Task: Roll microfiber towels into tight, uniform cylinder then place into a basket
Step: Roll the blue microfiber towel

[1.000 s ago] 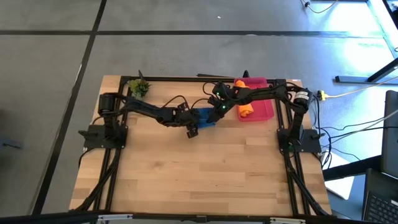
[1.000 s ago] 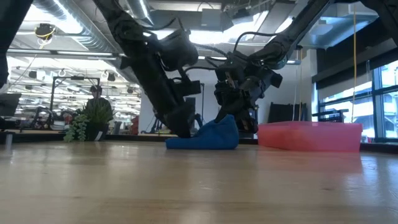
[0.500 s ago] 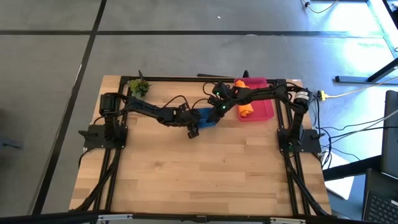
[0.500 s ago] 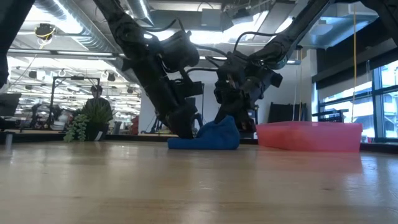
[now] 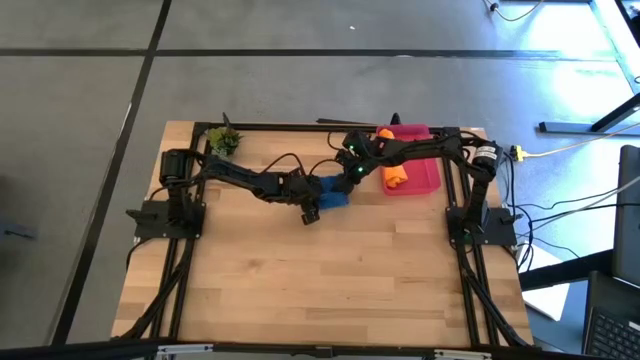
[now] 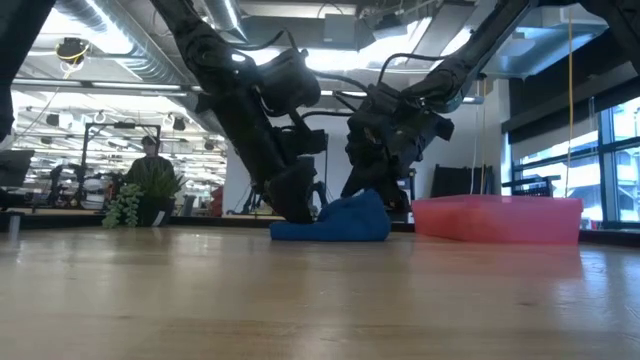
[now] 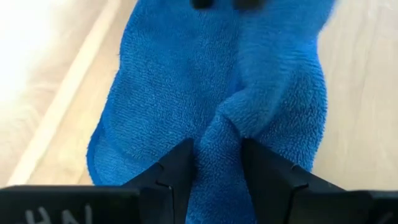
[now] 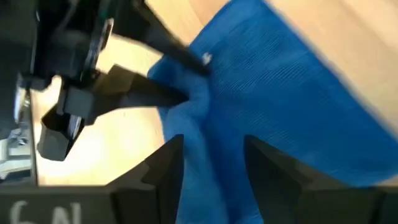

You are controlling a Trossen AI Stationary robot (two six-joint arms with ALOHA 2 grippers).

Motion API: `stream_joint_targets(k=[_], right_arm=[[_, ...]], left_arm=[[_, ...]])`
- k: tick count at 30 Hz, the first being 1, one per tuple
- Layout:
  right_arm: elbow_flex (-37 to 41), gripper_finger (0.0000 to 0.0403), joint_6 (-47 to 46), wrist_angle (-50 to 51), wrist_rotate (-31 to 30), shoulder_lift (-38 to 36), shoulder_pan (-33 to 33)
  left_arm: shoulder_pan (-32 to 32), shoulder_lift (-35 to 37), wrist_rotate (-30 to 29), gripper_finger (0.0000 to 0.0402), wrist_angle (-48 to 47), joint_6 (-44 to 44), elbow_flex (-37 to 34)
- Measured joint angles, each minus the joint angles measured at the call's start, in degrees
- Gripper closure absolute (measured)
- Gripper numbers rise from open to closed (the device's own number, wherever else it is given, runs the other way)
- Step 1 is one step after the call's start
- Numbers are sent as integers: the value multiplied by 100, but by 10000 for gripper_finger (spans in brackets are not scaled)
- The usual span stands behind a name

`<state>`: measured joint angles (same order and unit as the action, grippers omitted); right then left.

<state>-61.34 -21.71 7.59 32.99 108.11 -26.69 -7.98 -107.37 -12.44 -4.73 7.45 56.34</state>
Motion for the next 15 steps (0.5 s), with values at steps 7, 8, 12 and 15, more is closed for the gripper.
stream_joint_targets(k=[7,8,12,15], right_arm=[[0,230,700,231,386,-498,-148],[0,232,936,340,429,-629,-103],[-4,240,1977,1031,556,-1171,239],[-4,242,2541,1432,590,-1297,599]], left_arm=[[11,4,145,273,-111,168,4],[12,4,155,273,-127,205,4],[15,2,189,273,-147,275,1],[15,0,186,272,-151,275,-2]])
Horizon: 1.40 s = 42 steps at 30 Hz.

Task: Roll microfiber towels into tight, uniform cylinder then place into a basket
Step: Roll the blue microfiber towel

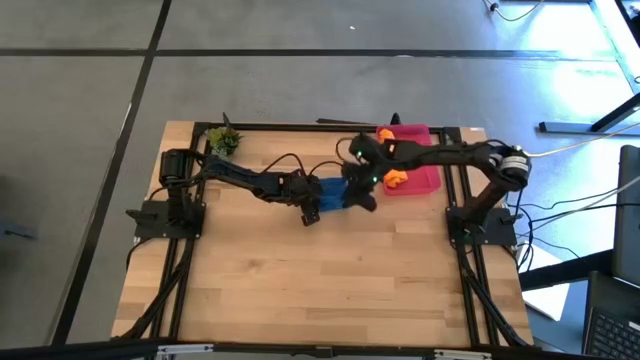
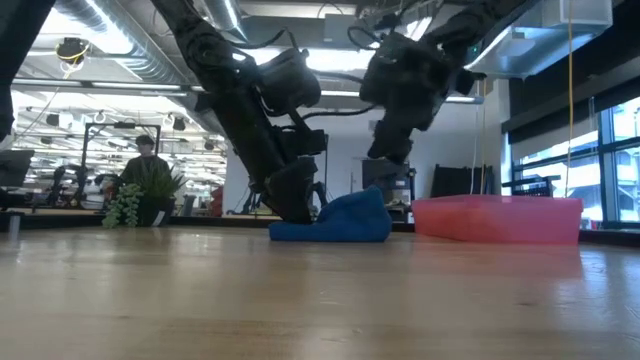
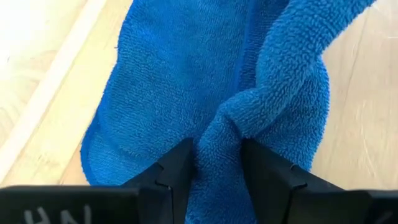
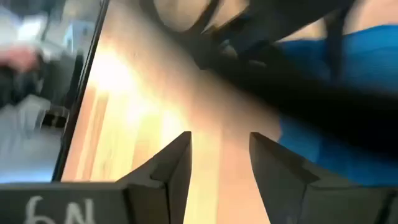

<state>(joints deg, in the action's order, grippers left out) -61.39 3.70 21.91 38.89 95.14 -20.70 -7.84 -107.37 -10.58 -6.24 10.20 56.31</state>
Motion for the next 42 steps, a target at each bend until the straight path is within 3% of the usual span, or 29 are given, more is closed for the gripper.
stream_joint_targets(k=[7,14,26,42], right_arm=[[68,243,720,-487,-561,354,679],[70,243,579,-1077,-1093,846,612],[68,243,553,-883,-1210,958,29],[39,243,848,-933,-1182,1656,17]], left_arm=[[0,-2,-8,272,-4,-2,-7],[-6,-4,72,272,-11,0,-7],[-7,-6,108,272,-17,36,-9],[4,245,171,272,-248,-15,-37]])
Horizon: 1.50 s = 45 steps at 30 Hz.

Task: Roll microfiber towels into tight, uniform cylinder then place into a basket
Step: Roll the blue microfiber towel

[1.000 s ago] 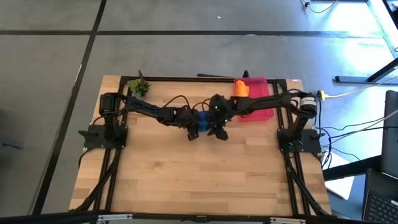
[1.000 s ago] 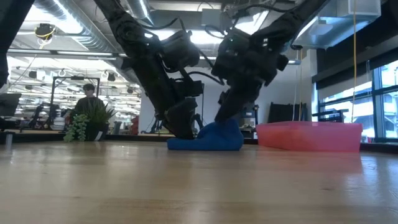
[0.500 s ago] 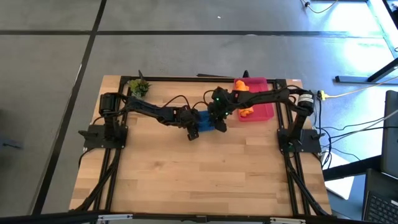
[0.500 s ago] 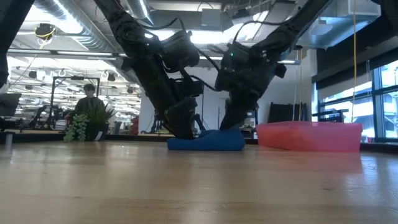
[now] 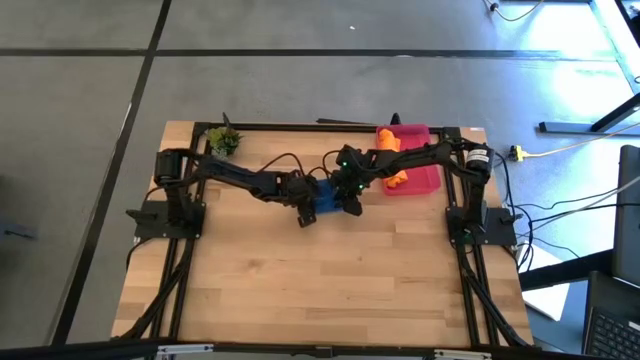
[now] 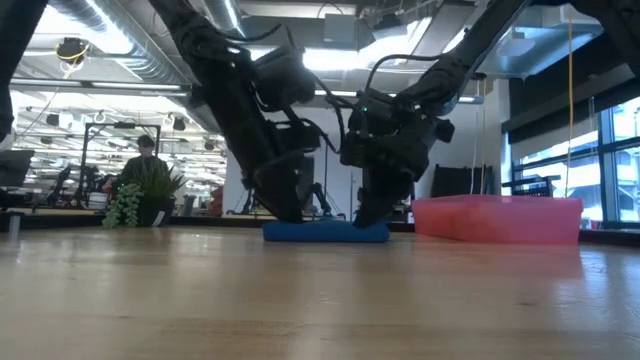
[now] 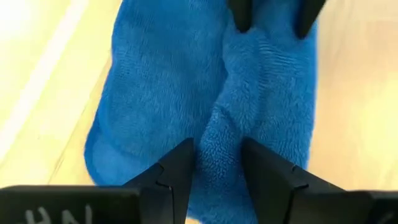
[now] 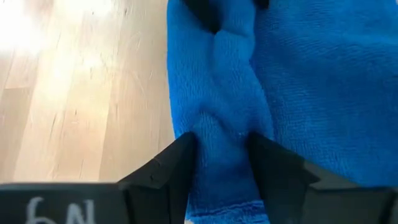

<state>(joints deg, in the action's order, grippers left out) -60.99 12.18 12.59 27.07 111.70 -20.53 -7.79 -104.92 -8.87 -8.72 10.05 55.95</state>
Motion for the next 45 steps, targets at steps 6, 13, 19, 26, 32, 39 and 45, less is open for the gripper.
stream_joint_targets(k=[6,13,19,26,32,39,45], right_arm=[[12,243,18,-14,-50,9,2],[20,243,16,-78,-47,16,2],[24,243,5,-135,94,22,-4],[22,243,1,-162,98,24,0],[45,243,12,-41,-22,-215,2],[46,243,516,594,-710,-908,176],[71,243,1125,881,-909,-1103,671]], left_arm=[[2,562,-9,272,-319,-31,5],[94,910,83,272,-443,-49,15],[228,479,123,272,-421,-197,4],[207,51,64,272,-363,-160,35],[205,-32,64,272,-351,-146,46],[205,-42,66,272,-379,-146,41],[205,-46,73,272,-399,-145,36]])
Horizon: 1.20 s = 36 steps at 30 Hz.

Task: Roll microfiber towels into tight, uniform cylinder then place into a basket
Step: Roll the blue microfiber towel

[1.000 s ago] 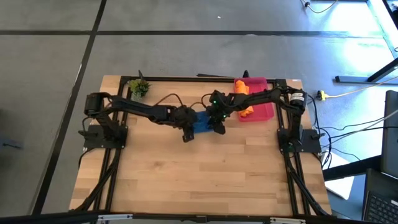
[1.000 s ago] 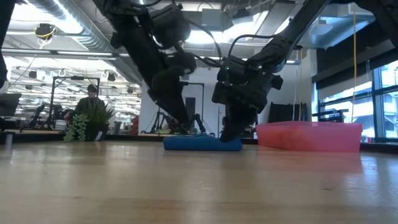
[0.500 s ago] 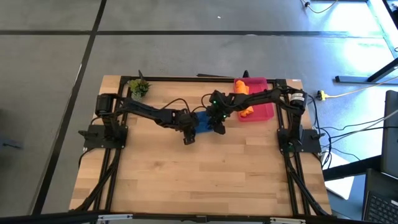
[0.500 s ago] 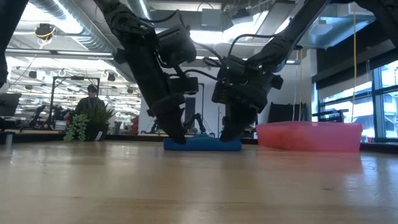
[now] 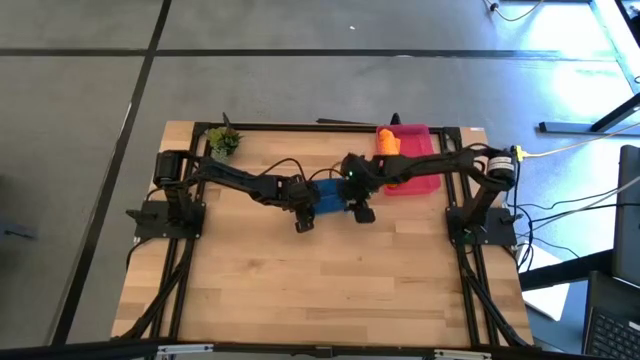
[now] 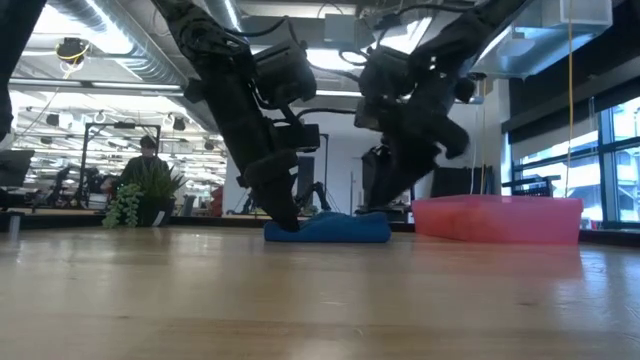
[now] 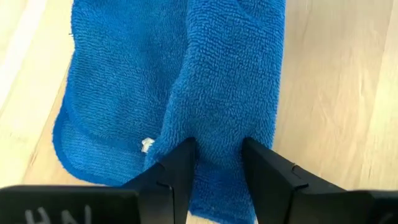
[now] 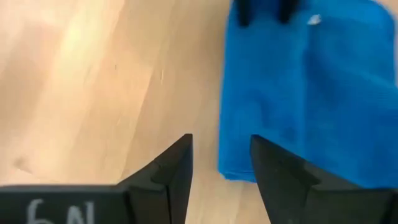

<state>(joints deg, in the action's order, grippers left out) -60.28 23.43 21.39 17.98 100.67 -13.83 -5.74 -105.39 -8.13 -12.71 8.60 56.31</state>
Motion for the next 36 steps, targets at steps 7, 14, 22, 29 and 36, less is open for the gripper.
stream_joint_targets(k=[7,14,22,29,36], right_arm=[[533,243,260,-1274,-1058,23,460],[1129,243,260,-1885,-1251,30,468],[1655,243,242,-2681,-1396,22,451],[1631,320,242,-2792,-1822,141,457],[1362,383,52,-2248,-1634,149,421]], left_arm=[[-2,-4,12,272,-2,0,-6],[-2,-8,12,272,4,-10,-10],[-2,-10,16,272,11,-17,-10],[-4,-10,106,272,27,-17,-13],[-4,-10,124,272,36,-15,-13]])
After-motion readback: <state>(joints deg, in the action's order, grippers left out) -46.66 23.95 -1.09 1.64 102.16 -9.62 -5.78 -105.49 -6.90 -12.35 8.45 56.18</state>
